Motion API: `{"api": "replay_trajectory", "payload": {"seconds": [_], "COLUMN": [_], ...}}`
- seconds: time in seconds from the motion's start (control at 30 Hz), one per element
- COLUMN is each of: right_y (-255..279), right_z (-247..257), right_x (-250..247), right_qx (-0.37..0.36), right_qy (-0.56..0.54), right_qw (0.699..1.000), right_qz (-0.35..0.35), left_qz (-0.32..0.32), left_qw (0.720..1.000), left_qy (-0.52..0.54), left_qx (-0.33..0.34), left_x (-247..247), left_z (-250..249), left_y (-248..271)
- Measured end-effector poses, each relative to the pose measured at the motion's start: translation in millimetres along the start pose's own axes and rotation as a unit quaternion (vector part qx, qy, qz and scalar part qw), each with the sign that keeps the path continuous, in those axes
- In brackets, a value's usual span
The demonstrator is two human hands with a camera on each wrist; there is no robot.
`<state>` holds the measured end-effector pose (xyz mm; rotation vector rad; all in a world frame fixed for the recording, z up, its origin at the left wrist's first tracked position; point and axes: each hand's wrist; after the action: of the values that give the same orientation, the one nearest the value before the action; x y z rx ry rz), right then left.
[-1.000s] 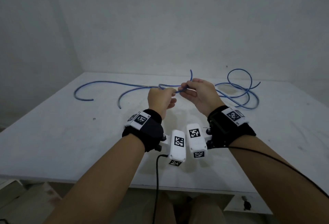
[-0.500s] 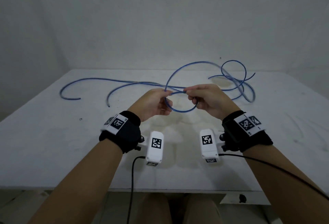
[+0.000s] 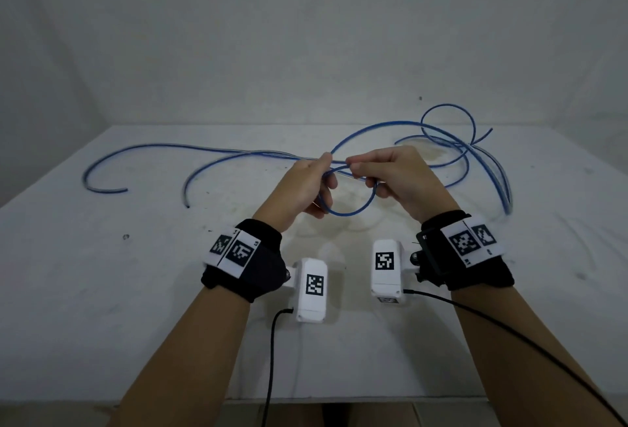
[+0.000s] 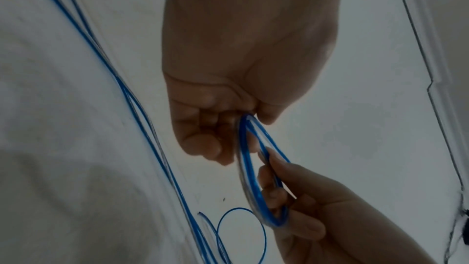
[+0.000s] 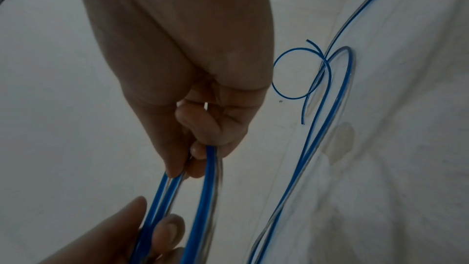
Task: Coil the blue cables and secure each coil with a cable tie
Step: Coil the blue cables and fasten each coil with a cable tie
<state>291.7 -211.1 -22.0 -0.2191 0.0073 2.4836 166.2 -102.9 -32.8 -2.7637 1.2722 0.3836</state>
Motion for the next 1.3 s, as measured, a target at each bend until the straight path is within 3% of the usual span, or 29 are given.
{"api": "replay_trajectory", "payload": {"seconds": [0.2, 0.3, 0.47, 0.53, 0.63, 0.7, 1.0, 1.3], "right_y": [-6, -6, -12, -22, -44, -54, -49, -49], "right_z": [-6, -3, 23, 33, 39, 37, 10, 6], "right_x": [4, 4, -4, -9, -10, -6, 4, 14], "right_qx": [-0.002, -0.021, -0.175, -0.204, -0.144, -0.091, 0.002, 0.024], "right_qy": [-0.037, 0.032, 0.169, 0.236, 0.396, 0.426, 0.164, -0.078], "right_qw": [0.999, 0.999, 0.965, 0.944, 0.906, 0.900, 0.985, 0.991], "right_qz": [-0.005, -0.019, -0.101, -0.105, -0.033, 0.010, 0.057, 0.109], "left_qz": [-0.045, -0.064, -0.043, -0.026, -0.001, -0.010, -0.106, -0.157], "left_qw": [0.996, 0.993, 0.994, 0.997, 0.999, 0.998, 0.978, 0.969], "left_qy": [0.077, 0.096, 0.095, 0.071, 0.047, 0.059, 0.178, 0.189], "left_qx": [-0.010, -0.013, -0.017, -0.011, 0.009, 0.013, 0.009, 0.032], "left_x": [1, 0, -4, -6, -8, -8, -10, -1], "left_z": [12, 17, 17, 13, 8, 7, 16, 22], "left_y": [-11, -14, -16, -16, -16, -16, -22, -25]}}
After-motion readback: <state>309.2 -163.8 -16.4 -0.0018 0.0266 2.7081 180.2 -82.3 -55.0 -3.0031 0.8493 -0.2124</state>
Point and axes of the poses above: each hand's wrist, its own y-axis away from the middle knuckle, its own x-axis out of the palm, z = x × y, and after that the axes turned 1 degree about x, right-handed
